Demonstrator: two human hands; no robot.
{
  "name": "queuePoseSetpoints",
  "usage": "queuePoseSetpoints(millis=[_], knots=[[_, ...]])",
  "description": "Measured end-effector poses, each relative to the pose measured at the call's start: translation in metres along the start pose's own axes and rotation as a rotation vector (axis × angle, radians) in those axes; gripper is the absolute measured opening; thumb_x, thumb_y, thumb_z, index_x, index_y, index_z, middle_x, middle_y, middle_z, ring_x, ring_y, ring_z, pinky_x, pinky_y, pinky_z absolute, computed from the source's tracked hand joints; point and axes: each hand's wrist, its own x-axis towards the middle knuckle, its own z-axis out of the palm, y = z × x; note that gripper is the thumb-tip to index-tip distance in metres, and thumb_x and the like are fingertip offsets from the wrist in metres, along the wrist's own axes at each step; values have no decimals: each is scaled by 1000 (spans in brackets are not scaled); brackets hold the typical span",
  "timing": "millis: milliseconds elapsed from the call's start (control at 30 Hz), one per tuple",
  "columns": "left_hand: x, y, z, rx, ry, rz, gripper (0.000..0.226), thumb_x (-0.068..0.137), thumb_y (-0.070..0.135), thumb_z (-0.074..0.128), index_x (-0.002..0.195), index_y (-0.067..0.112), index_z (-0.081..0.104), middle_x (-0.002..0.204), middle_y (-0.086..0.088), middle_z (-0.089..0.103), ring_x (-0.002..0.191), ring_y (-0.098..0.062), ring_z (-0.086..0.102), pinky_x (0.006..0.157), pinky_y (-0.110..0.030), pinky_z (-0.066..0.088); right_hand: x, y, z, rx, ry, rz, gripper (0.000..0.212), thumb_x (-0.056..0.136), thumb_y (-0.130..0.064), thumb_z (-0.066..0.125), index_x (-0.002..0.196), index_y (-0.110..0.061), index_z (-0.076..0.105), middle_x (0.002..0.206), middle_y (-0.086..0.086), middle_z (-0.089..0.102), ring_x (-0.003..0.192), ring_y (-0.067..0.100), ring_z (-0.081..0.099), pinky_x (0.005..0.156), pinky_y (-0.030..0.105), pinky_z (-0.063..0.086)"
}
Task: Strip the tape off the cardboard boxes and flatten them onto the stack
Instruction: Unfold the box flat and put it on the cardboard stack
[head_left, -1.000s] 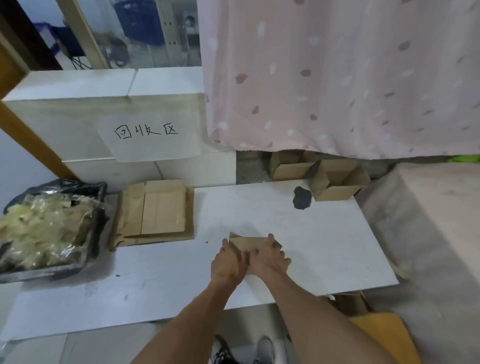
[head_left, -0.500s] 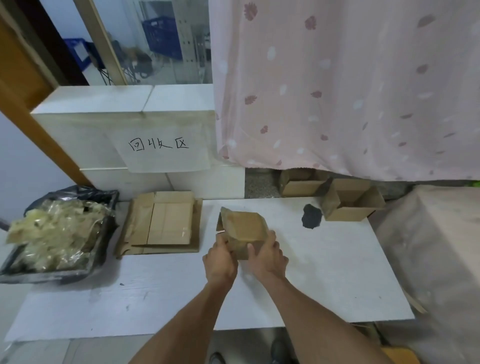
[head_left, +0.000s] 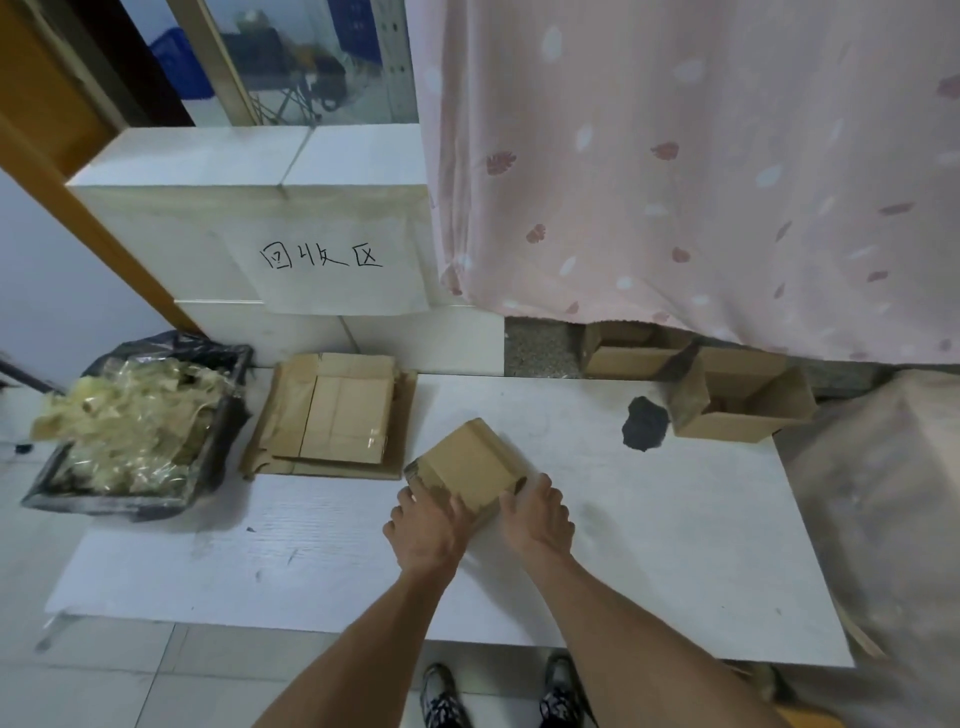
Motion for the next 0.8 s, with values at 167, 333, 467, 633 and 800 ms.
queuePoseSetpoints(millis=[167,333,467,633,800], knots=[[9,8,5,-58,6,36,71,91,43,57,147,13,24,155,-10,27,136,-31,37,108,-46,35,9,-7,1,-11,-51,-87,69,96,-43,47,150,-11,18,145,11,36,125,31,45,101,42,39],[29,1,10,-18,-63,83,71,89,41,58,146,17,24,153,-2,26,135,-26,33,106,-47,36,26,-12,10,181,-131,40,79,93,-45,54,152,-14,11,141,11,46,122,33,52,101,44,44],[34,-3,14,65,-63,94,61,88,49,53,138,22,30,146,1,32,127,-27,37,101,-48,38,35,-19,20,384,-109,132,86,86,-46,59,153,-18,14,132,7,56,123,32,52,100,42,46],[37,-5,19,55,-50,121,90,79,69,58,143,20,19,147,-7,31,132,-30,38,107,-46,36,42,-27,22,563,-51,113,75,81,-40,66,142,-19,28,92,-6,50,115,30,54,97,42,48],[40,-1,19,31,-92,25,113,70,74,63,150,23,2,146,-9,32,136,-33,35,110,-60,27,52,-35,9,661,-13,212,62,82,-32,70,135,-14,43,116,9,61,107,30,59,89,37,51]])
